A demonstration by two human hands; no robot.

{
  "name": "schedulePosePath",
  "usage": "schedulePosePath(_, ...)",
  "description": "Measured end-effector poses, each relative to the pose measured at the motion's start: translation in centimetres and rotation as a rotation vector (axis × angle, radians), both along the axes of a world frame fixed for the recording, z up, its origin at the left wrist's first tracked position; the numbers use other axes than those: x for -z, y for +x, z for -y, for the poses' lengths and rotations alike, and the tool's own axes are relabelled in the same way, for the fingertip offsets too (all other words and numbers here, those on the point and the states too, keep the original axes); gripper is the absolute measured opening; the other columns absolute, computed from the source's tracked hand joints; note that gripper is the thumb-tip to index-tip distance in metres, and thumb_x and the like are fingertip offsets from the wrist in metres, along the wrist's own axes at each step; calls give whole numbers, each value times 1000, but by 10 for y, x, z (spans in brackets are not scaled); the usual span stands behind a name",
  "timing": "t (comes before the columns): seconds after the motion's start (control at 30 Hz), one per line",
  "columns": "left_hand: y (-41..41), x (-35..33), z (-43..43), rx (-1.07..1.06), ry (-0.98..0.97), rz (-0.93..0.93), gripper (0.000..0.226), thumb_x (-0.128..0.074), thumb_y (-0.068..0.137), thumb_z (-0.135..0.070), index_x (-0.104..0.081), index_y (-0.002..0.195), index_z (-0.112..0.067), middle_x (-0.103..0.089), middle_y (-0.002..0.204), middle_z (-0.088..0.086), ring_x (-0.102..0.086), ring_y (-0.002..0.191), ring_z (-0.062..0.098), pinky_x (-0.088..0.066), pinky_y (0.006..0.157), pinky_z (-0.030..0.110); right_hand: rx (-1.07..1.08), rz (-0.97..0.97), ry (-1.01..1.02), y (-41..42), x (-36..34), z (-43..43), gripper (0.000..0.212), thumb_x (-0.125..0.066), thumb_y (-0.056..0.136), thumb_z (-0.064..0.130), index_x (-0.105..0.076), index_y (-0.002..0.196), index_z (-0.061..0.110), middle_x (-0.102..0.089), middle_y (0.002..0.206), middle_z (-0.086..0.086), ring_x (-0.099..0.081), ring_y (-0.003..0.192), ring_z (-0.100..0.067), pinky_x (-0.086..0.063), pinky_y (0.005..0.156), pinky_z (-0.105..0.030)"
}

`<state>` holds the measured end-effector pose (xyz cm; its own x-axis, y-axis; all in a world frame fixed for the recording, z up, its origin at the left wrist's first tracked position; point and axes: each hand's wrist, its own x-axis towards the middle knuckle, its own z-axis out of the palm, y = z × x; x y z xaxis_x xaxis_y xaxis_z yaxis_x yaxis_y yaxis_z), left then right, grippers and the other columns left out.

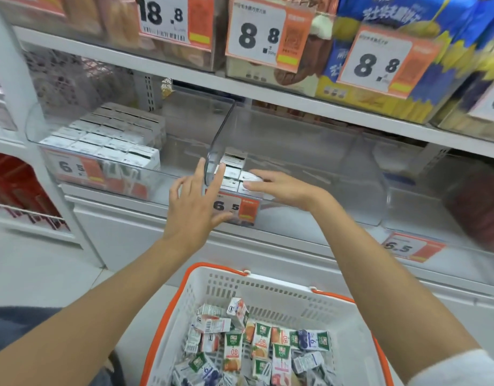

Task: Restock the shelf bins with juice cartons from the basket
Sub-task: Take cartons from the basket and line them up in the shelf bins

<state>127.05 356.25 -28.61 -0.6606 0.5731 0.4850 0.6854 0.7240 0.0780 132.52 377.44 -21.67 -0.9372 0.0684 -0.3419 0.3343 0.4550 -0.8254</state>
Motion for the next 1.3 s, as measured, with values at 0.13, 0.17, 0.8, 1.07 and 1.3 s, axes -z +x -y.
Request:
schedulePosePath(0.13, 2, 5, -6, -26, -1, -25, 87, -52, 86, -60, -14, 155, -24, -12, 160, 20, -38, 133, 37, -25, 109, 48, -12, 24, -90, -4, 5, -8, 43, -70, 89, 28, -54, 128, 32, -63, 126, 6, -61, 116, -12, -53, 96, -37)
schedulePosePath(0.17, 3, 5, -7, -42, -11, -21, 86, -51, 88, -59, -12, 155, -25, -9, 160, 20, -36, 134, 36, -24, 110, 48, -16, 20, -77, -3, 4, -6, 45, -70, 89, 27, -53, 130, 28, -63, 127, 4, -61, 116, -14, -53, 96, -38)
schedulePosePath(0.8, 120, 129, 18, 167, -13, 1030, 61, -69, 86, -38, -44, 138, -21, -52, 119, 2, -56, 97, 21, -48, 87, 34, 1, 257, 373, 201, 227, 20, 37, -65, 90, 23, -61, 127, 17, -61, 126, -5, -55, 99, -13, -45, 90, -26)
schedulePosePath(1.07, 124, 192, 24, 105, -152, 1198, 55, -68, 87, -41, -46, 134, -24, -51, 117, -2, -53, 82, 9, -44, 76, 27, 88, 519, 245, 220, 335, -4, 63, -55, 98, 19, -25, 153, 17, -47, 145, -16, -63, 109, -34, -51, 91, -39)
schedulePosePath(1.3, 143, 214, 14, 107, -214, 1315, 56, -67, 88, -39, -44, 137, -22, -55, 123, 5, -60, 103, 19, -49, 91, 36, 146, 577, 264, 222, 357, -1, 61, -71, 87, 18, -45, 139, 2, -41, 144, -16, -48, 126, -29, -41, 102, -27)
